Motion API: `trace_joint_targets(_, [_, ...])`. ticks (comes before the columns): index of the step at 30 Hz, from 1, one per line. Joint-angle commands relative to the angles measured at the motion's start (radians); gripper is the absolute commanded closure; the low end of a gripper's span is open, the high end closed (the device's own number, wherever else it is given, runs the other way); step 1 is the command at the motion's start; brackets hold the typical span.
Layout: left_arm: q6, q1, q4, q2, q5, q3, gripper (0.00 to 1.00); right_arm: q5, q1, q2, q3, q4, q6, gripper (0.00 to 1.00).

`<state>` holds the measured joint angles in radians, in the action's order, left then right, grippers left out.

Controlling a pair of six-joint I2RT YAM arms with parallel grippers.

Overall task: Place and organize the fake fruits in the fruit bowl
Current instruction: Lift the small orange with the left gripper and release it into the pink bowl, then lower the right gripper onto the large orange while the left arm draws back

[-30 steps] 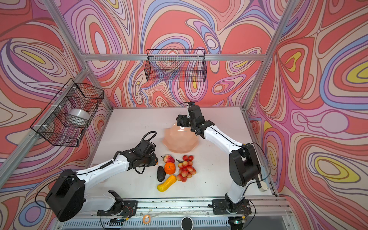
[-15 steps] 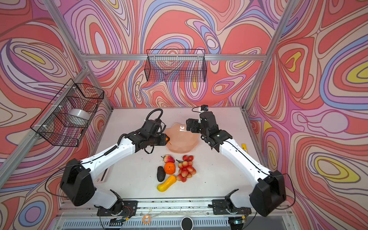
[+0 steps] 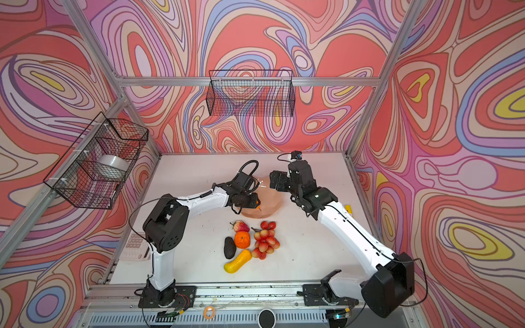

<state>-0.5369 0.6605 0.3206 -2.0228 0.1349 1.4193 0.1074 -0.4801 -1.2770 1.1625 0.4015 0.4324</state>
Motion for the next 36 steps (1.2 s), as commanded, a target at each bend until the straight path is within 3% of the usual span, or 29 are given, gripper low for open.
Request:
trace_joint_targets(1, [-0.026, 0.005, -0.019, -0.009, 0.01, 0.039, 0.56, 0.016, -0.002, 0.028, -0.011, 0.039, 0.005, 0.04])
trace_joint_targets(5, [-0.011, 0.005, -0.008, 0.038, -0.01, 0.073, 0.32, -0.012, -0.003, 0.052, 0.005, 0.132, -0.037, 0.06])
trace_joint_targets(10, [0.037, 0.005, -0.006, 0.145, -0.09, 0.104, 0.18, -0.03, -0.026, 0.121, -0.021, 0.266, -0.079, 0.08])
trace_joint_targets(16, [0.15, 0.001, -0.035, 0.344, -0.264, 0.065, 0.14, 0.018, -0.231, 0.082, -0.005, 0.356, -0.03, 0.09])
trace_joint_targets(21, [0.22, -0.026, -0.143, 0.582, -0.401, -0.137, 0.1, 0.052, -0.45, -0.057, 0.028, 0.352, 0.085, 0.1])
trace_joint_targets(24, [0.208, -0.075, -0.174, 0.714, -0.42, -0.273, 0.09, 0.039, -0.539, -0.147, 0.034, 0.321, 0.156, 0.12])
trace_joint_targets(29, [0.15, -0.163, -0.167, 0.881, -0.423, -0.447, 0.07, 0.004, -0.608, -0.268, 0.031, 0.268, 0.243, 0.18])
trace_joint_targets(36, [0.151, -0.197, -0.116, 1.001, -0.468, -0.557, 0.06, 0.047, -0.624, -0.388, 0.037, 0.235, 0.301, 0.24])
